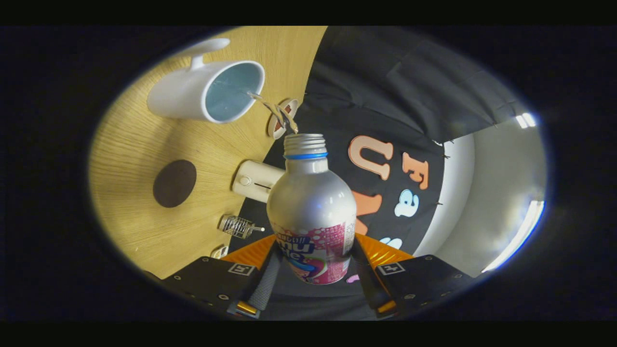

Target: Take the bottle from table, then pour the juice into the cup, finally place the bottle on the coaster

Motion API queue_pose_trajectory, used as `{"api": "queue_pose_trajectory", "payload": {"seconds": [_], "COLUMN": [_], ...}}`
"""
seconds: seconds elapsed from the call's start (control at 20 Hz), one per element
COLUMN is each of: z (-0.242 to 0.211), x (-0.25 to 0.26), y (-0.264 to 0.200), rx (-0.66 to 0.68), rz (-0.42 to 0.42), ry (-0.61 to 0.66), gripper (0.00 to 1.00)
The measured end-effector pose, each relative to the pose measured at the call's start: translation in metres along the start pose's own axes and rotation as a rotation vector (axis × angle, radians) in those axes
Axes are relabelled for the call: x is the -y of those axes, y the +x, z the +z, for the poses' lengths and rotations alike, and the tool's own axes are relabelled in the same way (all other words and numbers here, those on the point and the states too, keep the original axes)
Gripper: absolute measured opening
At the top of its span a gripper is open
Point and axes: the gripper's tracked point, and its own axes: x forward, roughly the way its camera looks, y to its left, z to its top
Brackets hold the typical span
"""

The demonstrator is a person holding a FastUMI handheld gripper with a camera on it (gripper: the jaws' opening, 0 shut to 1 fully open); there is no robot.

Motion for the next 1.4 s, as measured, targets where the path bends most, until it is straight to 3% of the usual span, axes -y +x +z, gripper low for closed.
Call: {"api": "queue_pose_trajectory", "payload": {"seconds": [0.6,1.4], "z": [0.001,0.016], "x": [0.02,0.012], "y": [0.0,0.002], "rx": [0.02,0.067], "rz": [-0.044,-0.038], "ry": [-0.072,-0.113], "gripper": [0.77,0.77]}}
